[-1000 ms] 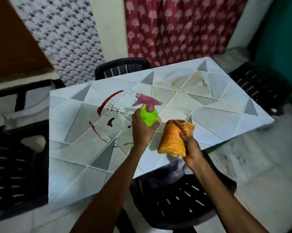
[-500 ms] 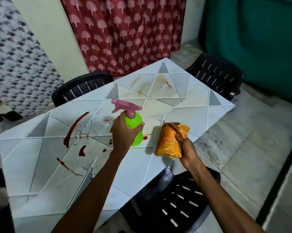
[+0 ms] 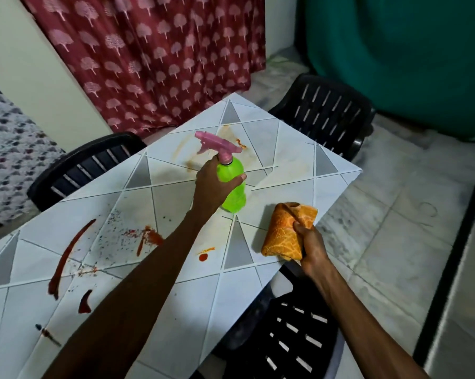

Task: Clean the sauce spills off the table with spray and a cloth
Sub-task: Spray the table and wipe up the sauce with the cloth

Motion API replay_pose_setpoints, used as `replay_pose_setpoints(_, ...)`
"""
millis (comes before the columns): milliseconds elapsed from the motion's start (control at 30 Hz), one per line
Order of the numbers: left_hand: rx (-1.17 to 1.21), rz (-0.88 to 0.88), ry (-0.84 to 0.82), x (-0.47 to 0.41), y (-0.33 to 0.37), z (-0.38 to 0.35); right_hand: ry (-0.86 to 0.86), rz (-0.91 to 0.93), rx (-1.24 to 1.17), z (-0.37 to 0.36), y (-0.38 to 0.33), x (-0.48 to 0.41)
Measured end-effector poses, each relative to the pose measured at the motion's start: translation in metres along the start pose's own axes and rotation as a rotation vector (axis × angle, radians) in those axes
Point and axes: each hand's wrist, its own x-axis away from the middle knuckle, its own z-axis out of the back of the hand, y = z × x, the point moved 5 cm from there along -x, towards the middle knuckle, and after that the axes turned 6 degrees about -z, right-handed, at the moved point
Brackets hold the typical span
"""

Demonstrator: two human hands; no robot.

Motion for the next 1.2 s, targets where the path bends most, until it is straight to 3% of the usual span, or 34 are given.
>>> replay_pose_setpoints(333,0.025,-0.029,-0.108,-0.051,-0.011,-0.069,0.089,-0.004,-0.034,0.032,-0.005,-0.024)
replay_pose_setpoints(500,-0.011,-0.055,-0.069,-0.042,-0.007,-0.074,0.096,-0.037,-0.05,0.031,-0.001,-0.025)
replay_pose_setpoints(767,-0.021,0.05,-0.206,-0.013,-0.041,-0.06,0.079,-0.017,0.016,0.017,0.0,-0.022)
replay_pose_setpoints(833,-0.118,0.052,-0.209,0.014,-0.065,-0.046,0.088,0.051,0.167,0.013,-0.001,-0.019)
replay_pose_setpoints(1000,-0.314,0.169,-0.244,0.11,-0.129,0.003,0.076,0.354,0.895,-0.012,-0.012,-0.024)
replay_pose_setpoints(1200,-0.619,0.292,-0.233,0.218,-0.16,0.063,-0.026,0.536,1.18,-0.073,-0.003,-0.041)
